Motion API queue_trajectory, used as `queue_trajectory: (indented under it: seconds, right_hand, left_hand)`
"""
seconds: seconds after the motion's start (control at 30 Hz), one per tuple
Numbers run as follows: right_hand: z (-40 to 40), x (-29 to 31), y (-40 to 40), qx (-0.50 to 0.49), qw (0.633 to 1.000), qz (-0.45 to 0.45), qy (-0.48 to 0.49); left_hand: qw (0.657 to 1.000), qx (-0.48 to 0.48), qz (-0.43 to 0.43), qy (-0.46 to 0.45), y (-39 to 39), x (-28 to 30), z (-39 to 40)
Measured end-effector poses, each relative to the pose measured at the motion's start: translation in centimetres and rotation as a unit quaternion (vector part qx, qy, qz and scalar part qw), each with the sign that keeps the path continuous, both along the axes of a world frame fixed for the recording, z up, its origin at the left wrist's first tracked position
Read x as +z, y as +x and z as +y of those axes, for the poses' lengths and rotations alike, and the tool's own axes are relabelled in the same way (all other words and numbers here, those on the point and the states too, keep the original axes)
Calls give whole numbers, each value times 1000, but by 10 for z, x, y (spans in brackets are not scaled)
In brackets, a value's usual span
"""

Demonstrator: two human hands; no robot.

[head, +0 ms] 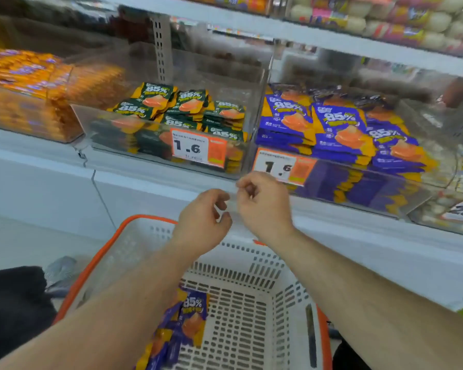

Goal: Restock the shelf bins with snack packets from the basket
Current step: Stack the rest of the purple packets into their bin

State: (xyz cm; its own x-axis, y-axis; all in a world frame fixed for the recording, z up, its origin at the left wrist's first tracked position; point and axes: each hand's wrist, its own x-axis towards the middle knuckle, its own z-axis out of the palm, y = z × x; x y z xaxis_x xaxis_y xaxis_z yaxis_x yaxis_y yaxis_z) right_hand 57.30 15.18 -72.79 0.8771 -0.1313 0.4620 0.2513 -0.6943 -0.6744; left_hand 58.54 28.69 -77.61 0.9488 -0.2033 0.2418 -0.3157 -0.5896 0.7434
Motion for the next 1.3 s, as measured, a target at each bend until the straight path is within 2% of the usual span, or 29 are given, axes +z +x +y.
queue_trajectory:
  seconds: [0.07,0.17,0.27,0.33,0.5,0.77,0.83,1.0,1.13,1.2,1.3]
  right_hand:
    - [19,-44,1,17,990,135,20]
    - [43,-109,-1,13,955,292,50]
    - [62,-171,-6,-9,894,444,60]
    - [71,-204,-12,-28,847,521,100]
    - [85,-260,-10,-35,734,655,176]
    - [111,-283,1,-87,653,695,289]
    - [113,-283,0,-93,659,679,309]
    - [111,-279,-5,-93,765,586,251]
    - [95,-249,-1,-13,833,524,177]
    - [85,-228,2,36,851,507,133]
    - [67,-193,4,65,854,506,103]
  left_hand:
    - [996,6,85,23,-1,-28,24]
    - [980,43,192,39,-4,-68,58]
    - [958,81,274,25,-6,-102,79]
    - [949,100,298,18,-4,-119,86]
    - [927,136,350,-17,2,-148,96]
    - [897,198,389,-62,5,-173,109]
    - [892,202,400,-60,3,-179,111]
    - [888,202,409,-58,1,-178,110]
    - [894,193,403,-49,0,-170,103]
    - [898,167,407,-34,-2,-165,97]
    - [896,132,424,-25,-6,-154,84]
